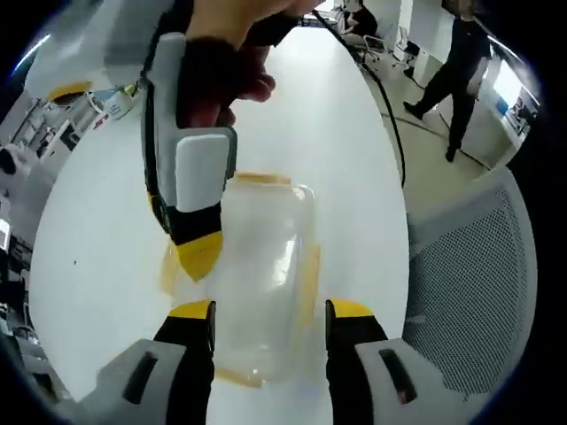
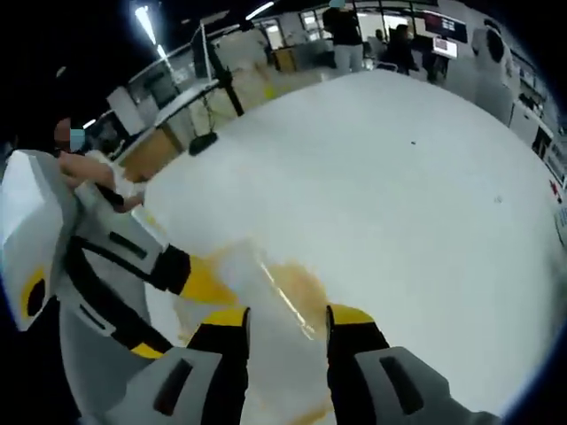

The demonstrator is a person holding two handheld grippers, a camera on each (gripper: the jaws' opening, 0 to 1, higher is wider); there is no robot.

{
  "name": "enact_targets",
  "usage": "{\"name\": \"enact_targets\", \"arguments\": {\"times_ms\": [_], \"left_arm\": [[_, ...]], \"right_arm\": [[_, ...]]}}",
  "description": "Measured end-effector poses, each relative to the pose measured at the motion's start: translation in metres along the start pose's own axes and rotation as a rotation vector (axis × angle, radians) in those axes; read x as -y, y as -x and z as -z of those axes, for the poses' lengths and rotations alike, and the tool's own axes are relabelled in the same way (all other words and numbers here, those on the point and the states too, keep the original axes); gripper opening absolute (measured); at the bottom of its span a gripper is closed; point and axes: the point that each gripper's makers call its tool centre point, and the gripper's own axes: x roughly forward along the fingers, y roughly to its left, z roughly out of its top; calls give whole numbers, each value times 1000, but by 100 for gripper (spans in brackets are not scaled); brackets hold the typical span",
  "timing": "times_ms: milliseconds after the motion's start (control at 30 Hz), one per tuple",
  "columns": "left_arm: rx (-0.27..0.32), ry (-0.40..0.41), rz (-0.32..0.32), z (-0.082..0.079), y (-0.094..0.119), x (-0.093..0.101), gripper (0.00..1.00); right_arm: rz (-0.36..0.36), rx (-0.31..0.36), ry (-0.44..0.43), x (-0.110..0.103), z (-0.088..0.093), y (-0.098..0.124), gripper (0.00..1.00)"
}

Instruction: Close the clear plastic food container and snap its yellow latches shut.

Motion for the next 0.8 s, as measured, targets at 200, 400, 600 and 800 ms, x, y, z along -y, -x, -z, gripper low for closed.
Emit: {"name": "enact_targets", "arguments": {"times_ms": [200, 400, 600, 800], "left_arm": [[-14, -30, -48, 1, -1, -2, 50], [-22, -32, -76, -3, -4, -1, 50], [-35, -50, -97, -3, -6, -4, 49], [-32, -48, -110, -2, -6, -4, 48]], "right_arm": [[-27, -83, 116, -4, 9, 1, 41], [-37, -112, 164, -2, 6, -1, 40], [-80, -160, 201, -6, 10, -5, 40], [-120, -198, 220, -9, 10, -7, 39]]}}
